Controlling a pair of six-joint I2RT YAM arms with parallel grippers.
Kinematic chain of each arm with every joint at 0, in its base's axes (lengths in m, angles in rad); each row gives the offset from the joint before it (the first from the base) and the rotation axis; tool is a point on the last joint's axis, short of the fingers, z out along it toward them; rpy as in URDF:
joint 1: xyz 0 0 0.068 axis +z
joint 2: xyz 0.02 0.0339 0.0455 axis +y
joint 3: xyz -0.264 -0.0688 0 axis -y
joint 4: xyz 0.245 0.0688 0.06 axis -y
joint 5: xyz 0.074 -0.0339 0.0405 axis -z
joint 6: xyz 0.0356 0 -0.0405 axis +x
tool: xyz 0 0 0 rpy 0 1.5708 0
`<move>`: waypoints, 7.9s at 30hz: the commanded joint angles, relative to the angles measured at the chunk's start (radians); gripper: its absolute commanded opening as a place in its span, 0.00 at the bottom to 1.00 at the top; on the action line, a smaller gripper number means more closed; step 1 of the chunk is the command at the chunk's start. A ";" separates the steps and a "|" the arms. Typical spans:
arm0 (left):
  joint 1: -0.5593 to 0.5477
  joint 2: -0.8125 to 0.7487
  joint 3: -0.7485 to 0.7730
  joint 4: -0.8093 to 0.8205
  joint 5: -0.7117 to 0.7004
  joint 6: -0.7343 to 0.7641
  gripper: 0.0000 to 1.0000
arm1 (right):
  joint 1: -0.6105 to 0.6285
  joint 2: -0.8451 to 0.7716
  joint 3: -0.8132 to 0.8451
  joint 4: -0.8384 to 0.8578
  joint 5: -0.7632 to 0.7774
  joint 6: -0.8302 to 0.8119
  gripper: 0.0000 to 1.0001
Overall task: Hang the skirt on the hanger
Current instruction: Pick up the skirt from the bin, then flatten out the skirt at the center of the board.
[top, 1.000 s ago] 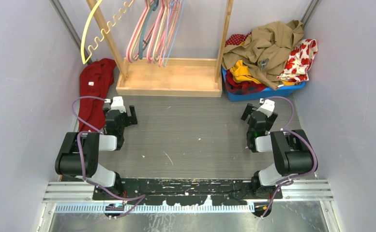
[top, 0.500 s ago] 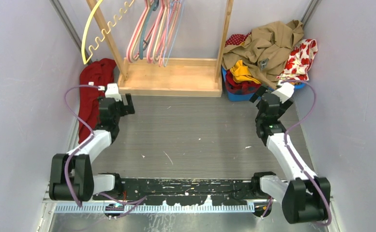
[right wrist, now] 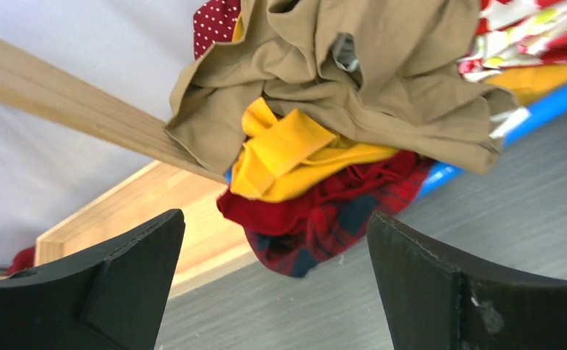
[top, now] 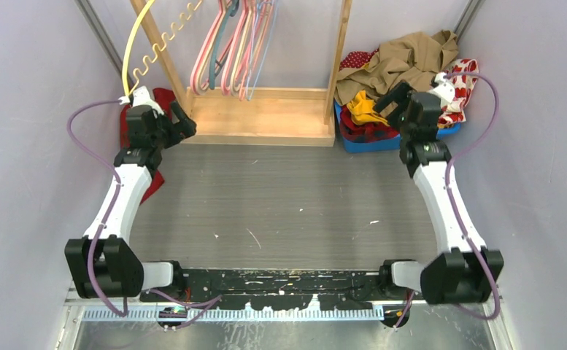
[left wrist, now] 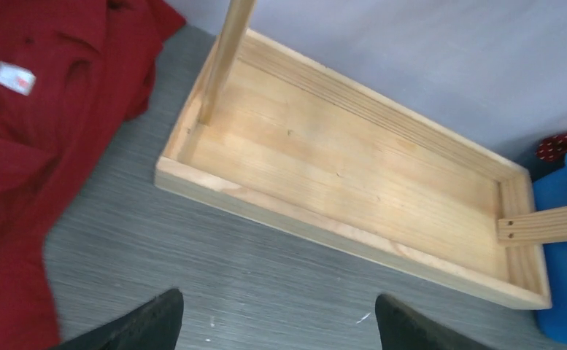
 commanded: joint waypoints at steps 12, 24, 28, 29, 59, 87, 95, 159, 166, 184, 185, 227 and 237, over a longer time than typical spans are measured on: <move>0.005 -0.082 -0.160 -0.058 0.227 -0.241 0.99 | -0.114 0.698 0.792 -0.227 -0.401 0.191 0.72; -0.014 -0.074 -0.112 -0.122 0.333 -0.215 0.99 | -0.106 0.884 0.972 -0.313 -0.358 0.221 0.70; -0.032 -0.093 -0.105 -0.121 0.343 -0.193 1.00 | -0.103 0.773 0.868 -0.312 -0.310 0.172 0.70; -0.041 -0.103 -0.113 -0.109 0.337 -0.190 0.99 | -0.103 0.747 0.855 -0.332 -0.298 0.156 0.70; -0.145 0.038 -0.028 -0.137 0.414 -0.120 0.88 | -0.100 0.796 0.995 -0.662 0.177 -0.164 0.54; -0.157 -0.105 -0.042 -0.184 0.425 -0.142 0.83 | -0.023 0.544 0.952 -0.618 0.203 -0.254 0.01; -0.164 -0.204 -0.043 -0.243 0.440 -0.157 0.83 | 0.096 0.249 0.872 -0.604 0.167 -0.279 0.01; -0.869 0.236 -0.415 0.881 -0.062 -0.274 0.90 | 0.588 -0.202 0.358 -0.565 -0.293 -0.004 0.01; -0.869 0.295 -0.399 0.937 0.053 -0.341 0.78 | 0.587 -0.211 0.362 -0.575 -0.274 -0.016 0.01; -0.930 0.214 -0.501 0.756 0.075 -0.434 0.63 | 0.588 -0.185 0.320 -0.526 -0.221 -0.027 0.01; -0.931 0.222 -0.502 0.752 0.073 -0.438 0.60 | 0.588 -0.184 0.322 -0.526 -0.221 -0.027 0.01; -0.527 -0.036 -0.188 -0.046 0.333 -0.202 0.49 | 0.441 0.196 0.537 -0.473 -0.347 -0.171 0.01; -0.654 0.011 -0.264 0.016 0.120 -0.155 0.60 | 0.441 0.093 0.323 -0.463 -0.378 -0.151 0.01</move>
